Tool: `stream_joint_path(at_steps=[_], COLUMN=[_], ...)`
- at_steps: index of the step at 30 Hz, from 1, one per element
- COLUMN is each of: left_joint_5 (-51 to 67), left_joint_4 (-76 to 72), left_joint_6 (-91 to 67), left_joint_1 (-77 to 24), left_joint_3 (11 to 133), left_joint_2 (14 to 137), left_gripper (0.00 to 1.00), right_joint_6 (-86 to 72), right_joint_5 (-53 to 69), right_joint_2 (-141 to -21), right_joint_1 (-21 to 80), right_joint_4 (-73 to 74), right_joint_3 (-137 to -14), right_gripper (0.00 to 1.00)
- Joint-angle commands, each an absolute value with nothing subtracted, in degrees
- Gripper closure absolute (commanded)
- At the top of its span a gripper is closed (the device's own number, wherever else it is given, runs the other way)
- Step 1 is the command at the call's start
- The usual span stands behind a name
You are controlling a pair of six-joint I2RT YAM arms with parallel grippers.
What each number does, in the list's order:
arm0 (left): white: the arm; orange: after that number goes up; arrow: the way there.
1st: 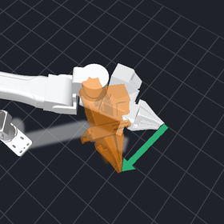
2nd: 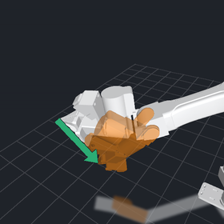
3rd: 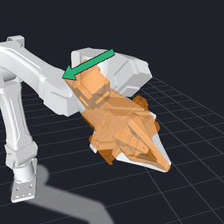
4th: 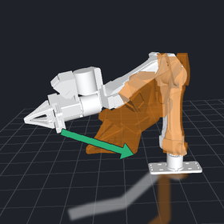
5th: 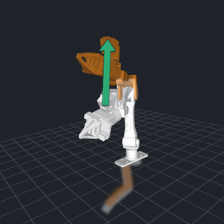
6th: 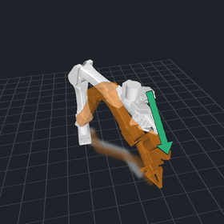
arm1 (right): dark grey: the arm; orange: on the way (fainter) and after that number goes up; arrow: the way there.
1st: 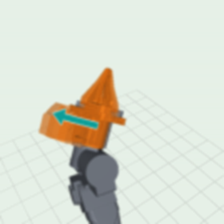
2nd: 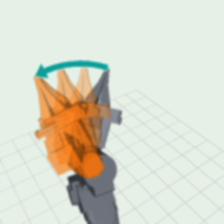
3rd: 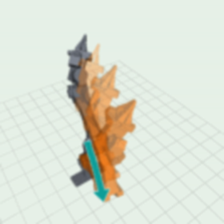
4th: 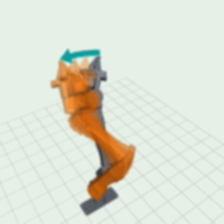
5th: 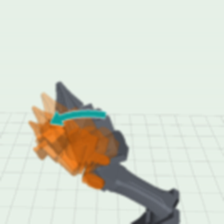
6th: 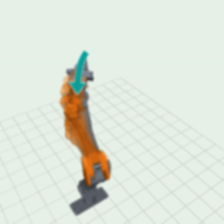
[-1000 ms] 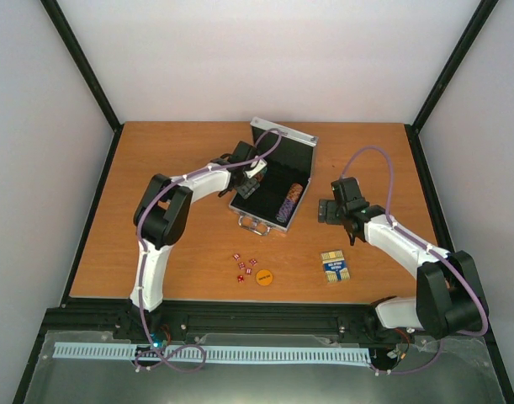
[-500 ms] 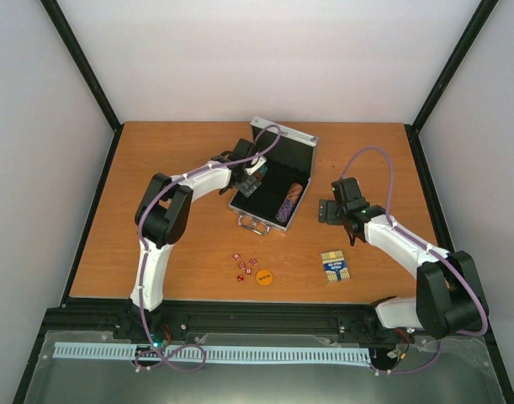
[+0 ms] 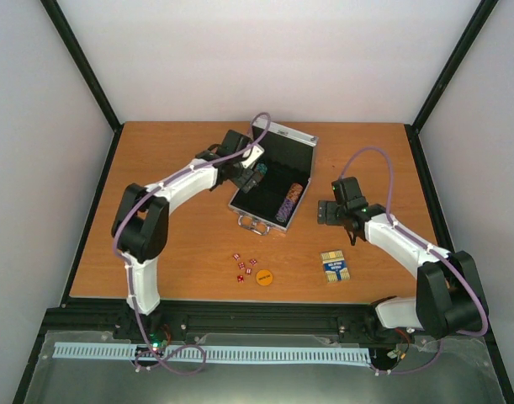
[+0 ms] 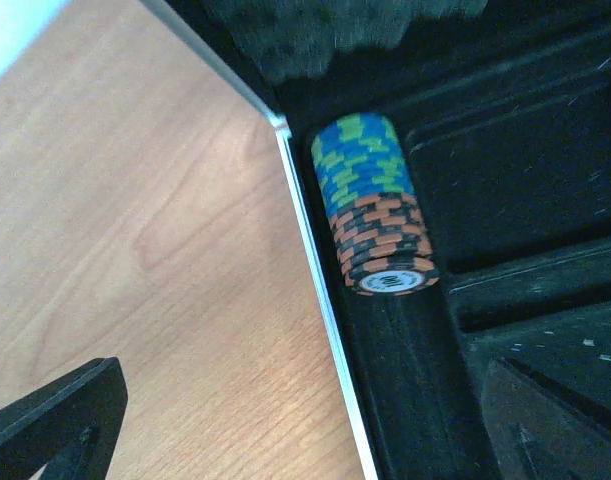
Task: Pack up texas hold em set
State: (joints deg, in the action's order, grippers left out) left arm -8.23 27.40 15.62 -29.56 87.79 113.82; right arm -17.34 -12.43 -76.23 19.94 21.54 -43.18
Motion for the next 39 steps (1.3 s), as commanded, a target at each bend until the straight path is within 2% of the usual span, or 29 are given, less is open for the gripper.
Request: stream_joint_path(at_steps=[1, 4, 9, 16, 25, 36, 39], left_joint_5=[-4.73, -4.35, -4.38, -4.50, -3.76, -3.51, -3.43], left_joint_4=[30.57, 31.77, 33.92, 33.70, 32.86, 33.03, 33.09], left_joint_6=[12.64, 10.58, 6.35, 2.58, 0.52, 0.71, 0.62], left_joint_1=[-29.27, -29.27, -29.27, -29.26, -29.29, -29.27, -29.27], left_joint_3=[86.77, 85.57, 84.87, 82.04, 79.19, 79.05, 79.20], left_joint_2=[106.92, 103.95, 100.30, 94.48, 91.34, 90.10, 90.39], left_gripper=[0.00, 0.00, 0.00, 0.00, 0.00, 0.00, 0.00], right_joint_6=[-18.56, -20.47, -25.37, -32.80, -36.45, -38.74, -37.86], right_joint_5=[-11.45, -11.38, -14.76, -8.71, -6.81, -7.88, -7.36], right_joint_2=[-77.08, -77.82, -77.30, -73.13, -80.38, -82.28, -83.03], right_joint_1=[19.63, 21.52, 30.31, 33.51, 35.60, 35.51, 35.49], right_joint_4=[27.19, 33.52, 45.33, 52.02, 50.53, 46.16, 45.26], right_joint_3=[-47.32, -47.95, -49.67, -46.59, -43.31, -38.28, -38.12], right_gripper=[0.00, 0.00, 0.00, 0.00, 0.00, 0.00, 0.06])
